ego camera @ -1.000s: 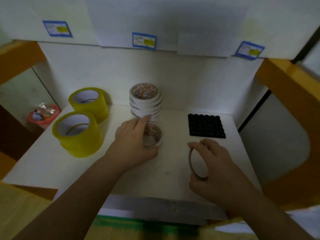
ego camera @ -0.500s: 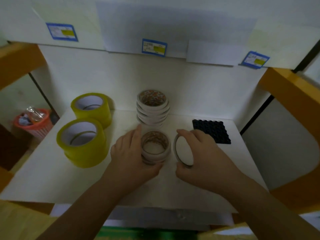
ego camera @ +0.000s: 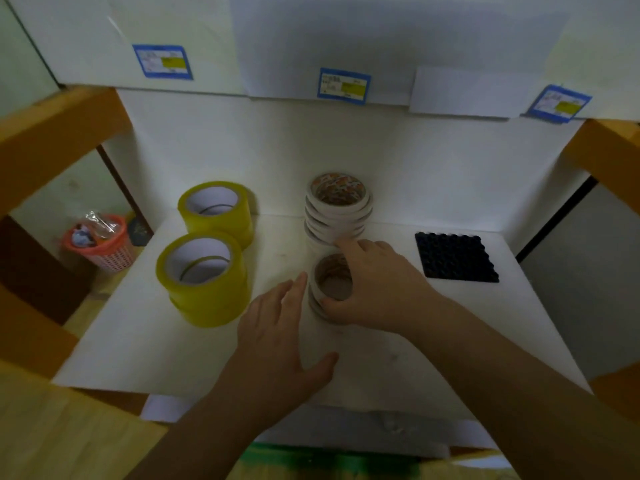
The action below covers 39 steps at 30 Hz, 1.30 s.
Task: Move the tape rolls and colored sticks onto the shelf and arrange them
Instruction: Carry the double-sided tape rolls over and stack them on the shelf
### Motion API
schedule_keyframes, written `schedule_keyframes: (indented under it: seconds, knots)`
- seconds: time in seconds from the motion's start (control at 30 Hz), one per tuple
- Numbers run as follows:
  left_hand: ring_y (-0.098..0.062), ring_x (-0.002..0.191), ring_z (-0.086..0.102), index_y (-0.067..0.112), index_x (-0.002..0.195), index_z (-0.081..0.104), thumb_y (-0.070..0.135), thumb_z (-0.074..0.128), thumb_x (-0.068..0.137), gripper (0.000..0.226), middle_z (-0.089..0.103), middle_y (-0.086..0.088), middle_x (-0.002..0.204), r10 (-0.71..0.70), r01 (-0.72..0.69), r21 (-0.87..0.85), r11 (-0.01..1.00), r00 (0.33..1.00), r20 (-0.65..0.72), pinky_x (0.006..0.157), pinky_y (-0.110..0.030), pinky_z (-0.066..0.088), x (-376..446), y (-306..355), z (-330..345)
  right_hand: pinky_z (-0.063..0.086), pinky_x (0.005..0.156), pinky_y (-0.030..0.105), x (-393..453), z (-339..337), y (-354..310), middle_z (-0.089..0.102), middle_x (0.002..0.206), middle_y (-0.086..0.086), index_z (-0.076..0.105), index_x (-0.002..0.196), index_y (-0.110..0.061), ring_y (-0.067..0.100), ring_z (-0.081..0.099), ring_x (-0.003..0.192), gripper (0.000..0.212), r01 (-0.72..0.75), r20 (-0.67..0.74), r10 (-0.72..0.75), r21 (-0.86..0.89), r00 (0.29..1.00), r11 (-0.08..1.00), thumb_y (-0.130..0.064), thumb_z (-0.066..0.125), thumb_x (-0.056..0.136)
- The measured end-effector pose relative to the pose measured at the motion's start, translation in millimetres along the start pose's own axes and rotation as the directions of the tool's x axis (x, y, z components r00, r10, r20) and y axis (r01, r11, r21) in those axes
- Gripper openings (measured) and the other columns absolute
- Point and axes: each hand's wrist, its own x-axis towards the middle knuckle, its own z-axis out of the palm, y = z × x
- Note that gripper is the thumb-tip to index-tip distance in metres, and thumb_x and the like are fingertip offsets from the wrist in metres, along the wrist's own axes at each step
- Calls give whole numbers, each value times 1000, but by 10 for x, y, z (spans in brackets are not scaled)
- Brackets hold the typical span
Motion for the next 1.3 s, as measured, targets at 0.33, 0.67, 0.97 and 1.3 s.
schedule_keyframes:
  seconds: [0.33,0.67,0.97,1.3]
  knots:
    - [-22,126,40,20,152,26,64,60,70,99,41,-2,141,90,-94,-32,995,992,-88,104,-34,33,126,97,-42,40,110,39,-225,91,107,39,144,-4,30,150,-31,19,36,133,92,16,-132,14,230,991,973,-70,65,74]
    - [-25,130,38,23,150,30,60,59,69,94,37,-1,146,159,-158,32,987,987,-26,108,-40,37,182,607,-183,27,111,25,-1292,-103,587,33,154,-4,39,148,-25,14,30,141,72,-100,-344,154,169,926,980,-55,59,86]
    - [-16,144,17,32,156,9,63,64,79,99,23,0,158,195,-194,-28,981,978,77,114,-31,17,-118,1666,11,39,111,37,-2502,-336,949,41,148,2,41,147,-20,21,37,136,70,-212,-422,258,155,869,965,-50,56,85]
    - [-14,144,17,39,155,7,73,54,75,99,20,5,158,320,-292,-210,933,941,110,112,-33,23,-727,3223,476,34,113,42,-4116,-740,1870,29,153,5,32,150,-21,25,26,142,75,-363,-459,398,168,794,917,-41,65,86]
